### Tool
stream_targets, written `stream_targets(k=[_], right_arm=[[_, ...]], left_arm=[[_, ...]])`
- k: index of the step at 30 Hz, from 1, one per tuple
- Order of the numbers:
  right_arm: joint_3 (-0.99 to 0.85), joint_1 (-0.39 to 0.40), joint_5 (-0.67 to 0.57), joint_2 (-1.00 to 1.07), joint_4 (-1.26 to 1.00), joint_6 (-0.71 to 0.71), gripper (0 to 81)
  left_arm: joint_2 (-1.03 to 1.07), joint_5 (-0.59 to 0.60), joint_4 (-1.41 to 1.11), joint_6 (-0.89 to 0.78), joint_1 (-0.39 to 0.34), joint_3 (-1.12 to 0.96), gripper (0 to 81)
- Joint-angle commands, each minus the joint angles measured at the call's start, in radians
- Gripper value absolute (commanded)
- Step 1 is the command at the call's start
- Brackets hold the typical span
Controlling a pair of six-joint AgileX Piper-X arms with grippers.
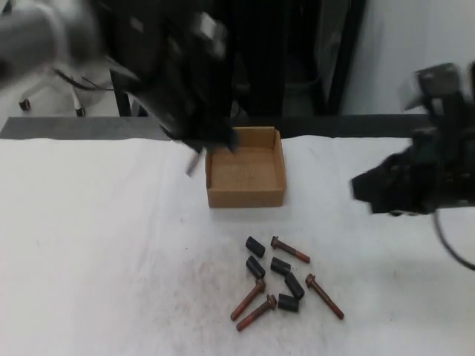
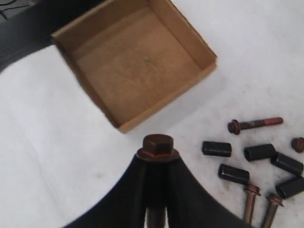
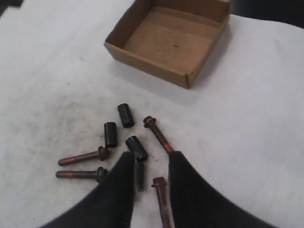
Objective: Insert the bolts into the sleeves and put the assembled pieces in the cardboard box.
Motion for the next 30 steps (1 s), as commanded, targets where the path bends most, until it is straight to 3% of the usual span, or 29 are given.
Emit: stream_targets(k=[1, 4, 9, 13, 18, 30], right_arm=[[-0.078, 0.089, 0.055, 0.142, -0.002, -0.074, 24.3], [-0.196, 0.137, 0.114, 0.273, 0.064, -0.144, 24.3], [-0.441, 0.185, 0.182, 0.513, 0.204, -0.229, 24.3], [-0.575, 0.218, 0.182, 0.633, 0.225, -0.242, 24.3], [-0.686, 0.261, 0.211, 0.734, 0.36, -0.357, 24.3], [-0.708, 0.358, 0.262, 0.84, 0.456, -0.436, 24.3]], left_arm=[[-0.047, 0.07, 0.002, -0.034, 0.04, -0.005, 0.3], [-0.083, 0.223, 0.002, -0.053, 0.099, -0.005, 0.3], [-0.123, 0.367, 0.006, -0.107, 0.161, -0.005, 0.3], [-0.134, 0.371, 0.02, -0.107, 0.165, -0.005, 0.3], [-0.134, 0.359, 0.071, -0.059, 0.165, -0.005, 0.3], [-0.134, 0.357, 0.116, -0.002, 0.165, -0.005, 0.3]])
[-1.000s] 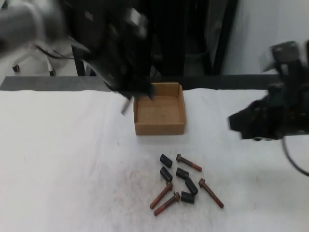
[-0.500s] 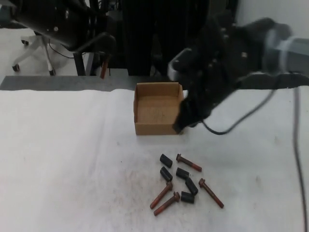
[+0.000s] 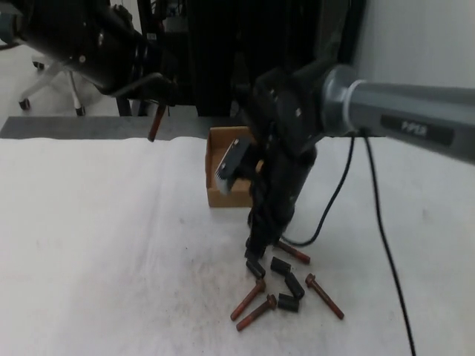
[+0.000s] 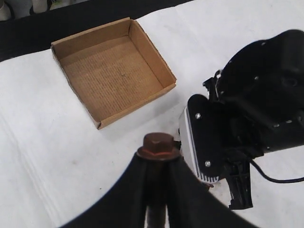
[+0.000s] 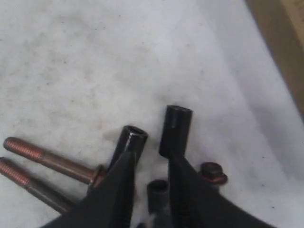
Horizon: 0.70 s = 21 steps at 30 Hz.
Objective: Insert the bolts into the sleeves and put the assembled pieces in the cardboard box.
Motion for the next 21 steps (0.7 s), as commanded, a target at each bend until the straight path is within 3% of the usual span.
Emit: stream_targets(k=[1, 9, 15, 21], right_arm=[[-0.008, 0.03, -0.002, 0.02, 0.002, -0.039, 24.3], [-0.008, 0.046, 0.1, 0.038, -0.026, -0.086, 24.4], [-0.008, 0.028, 0.141, 0.038, -0.07, -0.089, 34.2], [-0.005, 0.028, 0.161, 0.038, -0.142, -0.089, 34.2]], left_arm=[[-0.014, -0.003, -0.003, 0.007, 0.003, -0.005, 0.3], [-0.014, -0.003, 0.019, 0.015, 0.003, -0.005, 0.3], [-0.014, -0.003, 0.019, 0.015, 0.003, -0.005, 0.3], [-0.014, -0.003, 0.019, 0.015, 0.003, -0.005, 0.3]])
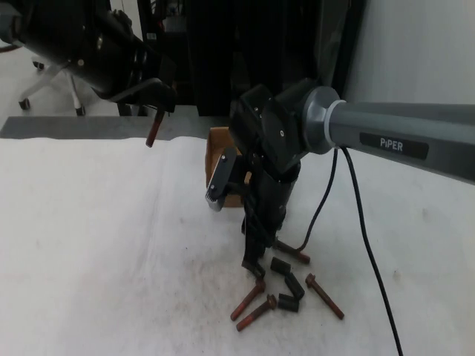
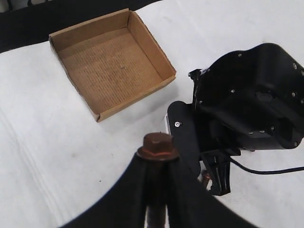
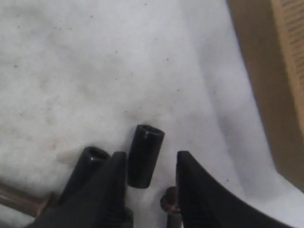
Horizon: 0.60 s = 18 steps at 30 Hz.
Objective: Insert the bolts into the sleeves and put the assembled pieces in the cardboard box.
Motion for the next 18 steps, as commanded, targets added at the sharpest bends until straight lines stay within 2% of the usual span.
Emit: stream_targets(k=[1, 18], right_arm=[[-0.005, -0.004, 0.004, -0.003, -0.043, -0.008, 34.2], [-0.003, -0.004, 0.023, 0.048, 0.034, 0.045, 34.2]], left_arm=[[-0.014, -0.003, -0.003, 0.001, 0.003, -0.005, 0.3], [-0.014, -0.003, -0.003, 0.001, 0.003, -0.005, 0.3]])
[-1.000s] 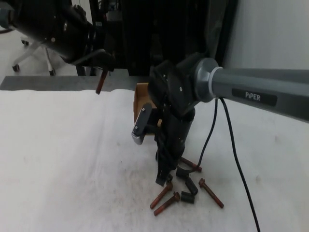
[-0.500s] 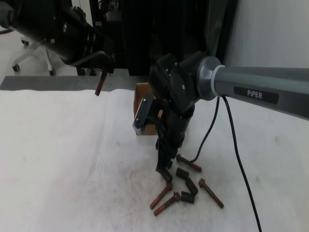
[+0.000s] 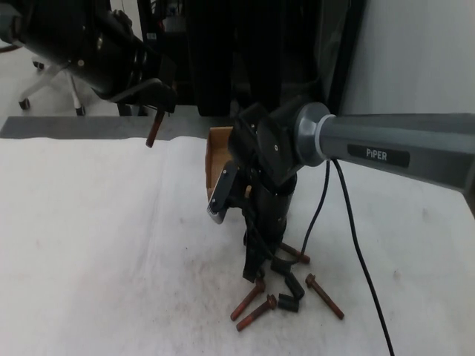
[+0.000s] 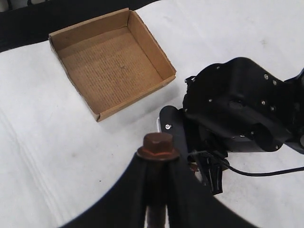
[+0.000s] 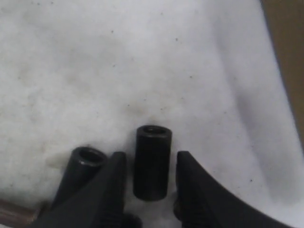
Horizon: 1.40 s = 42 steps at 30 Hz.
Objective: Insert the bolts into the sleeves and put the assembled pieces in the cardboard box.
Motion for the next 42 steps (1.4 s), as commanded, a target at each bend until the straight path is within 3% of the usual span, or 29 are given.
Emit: stream_targets(k=[1, 26, 28, 32, 37, 42], right_arm=[[-0.002, -0.004, 0.007, -0.003, 0.009, 0.009, 34.2], [0.002, -0.014, 0.018, 0.06, -0.045, 0.006, 33.6], [0.002, -0.014, 0.018, 0.066, -0.045, 0.006, 28.4], [0.002, -0.014, 0.06, 0.072, -0.043, 0.006, 1.4], [-0.005, -0.017, 0.125, 0.062, -0.045, 0.029, 0.8], [-0.005, -0.049, 0.123, -0.028, -0.068, 0.209, 0.8]], left_arm=[[-0.014, -0.003, -0.003, 0.001, 0.003, -0.005, 0.3], [-0.014, -0.003, -0.003, 0.001, 0.003, -0.005, 0.3], [-0.014, -0.003, -0.003, 0.001, 0.003, -0.005, 0.3], [-0.014, -0.003, -0.003, 0.001, 0.003, -0.005, 0.3], [-0.014, -0.003, -0.003, 0.001, 0.003, -0.005, 0.3], [-0.014, -0.003, -0.003, 0.001, 0.003, -0.005, 0.3]])
